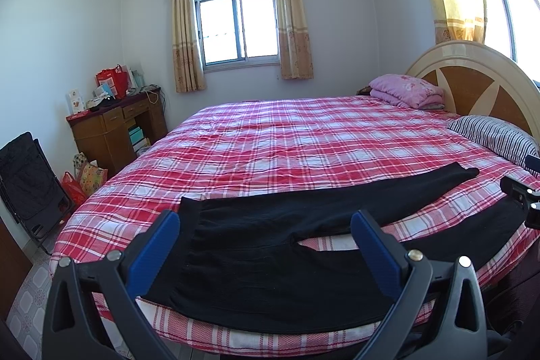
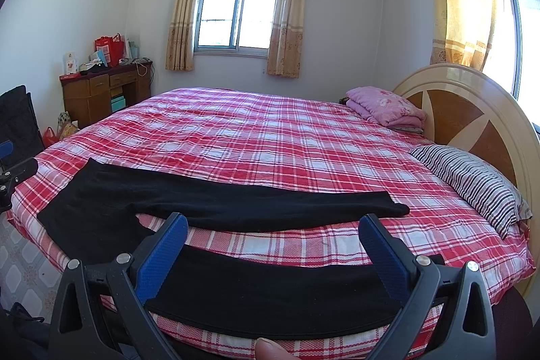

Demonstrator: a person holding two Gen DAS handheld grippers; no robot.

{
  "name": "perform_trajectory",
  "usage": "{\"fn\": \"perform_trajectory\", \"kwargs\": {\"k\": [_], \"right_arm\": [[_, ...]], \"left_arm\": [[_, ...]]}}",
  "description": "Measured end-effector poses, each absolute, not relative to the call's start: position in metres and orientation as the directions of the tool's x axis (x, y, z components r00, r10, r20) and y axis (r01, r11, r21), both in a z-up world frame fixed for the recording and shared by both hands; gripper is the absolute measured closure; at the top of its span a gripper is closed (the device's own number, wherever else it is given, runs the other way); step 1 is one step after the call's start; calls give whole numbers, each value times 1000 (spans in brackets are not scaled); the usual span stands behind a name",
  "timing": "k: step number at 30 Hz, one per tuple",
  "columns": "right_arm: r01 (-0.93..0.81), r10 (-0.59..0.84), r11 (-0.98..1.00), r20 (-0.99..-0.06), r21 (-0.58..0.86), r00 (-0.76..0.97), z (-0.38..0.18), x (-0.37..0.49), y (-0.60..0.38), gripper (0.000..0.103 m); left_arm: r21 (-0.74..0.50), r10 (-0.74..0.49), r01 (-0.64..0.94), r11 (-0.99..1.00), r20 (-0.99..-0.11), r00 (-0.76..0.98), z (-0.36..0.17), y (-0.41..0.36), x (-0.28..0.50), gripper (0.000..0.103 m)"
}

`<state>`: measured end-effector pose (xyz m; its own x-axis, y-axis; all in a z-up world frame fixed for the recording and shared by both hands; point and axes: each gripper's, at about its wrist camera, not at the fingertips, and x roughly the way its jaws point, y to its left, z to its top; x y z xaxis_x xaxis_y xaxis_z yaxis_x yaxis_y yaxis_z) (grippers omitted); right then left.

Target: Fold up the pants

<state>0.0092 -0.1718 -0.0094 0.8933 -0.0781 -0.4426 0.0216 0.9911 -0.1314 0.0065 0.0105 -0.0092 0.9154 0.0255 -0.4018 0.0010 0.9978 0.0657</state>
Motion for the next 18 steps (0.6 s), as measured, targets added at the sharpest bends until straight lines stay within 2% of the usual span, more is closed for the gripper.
{"fn": "perform_trajectory", "kwargs": {"k": [18], "right_arm": [[32,-93,990,-459,-139,884,-16,16,-167,1]], "left_arm": [[81,38,-4,997,-428,903,-16,11,14,0]]}}
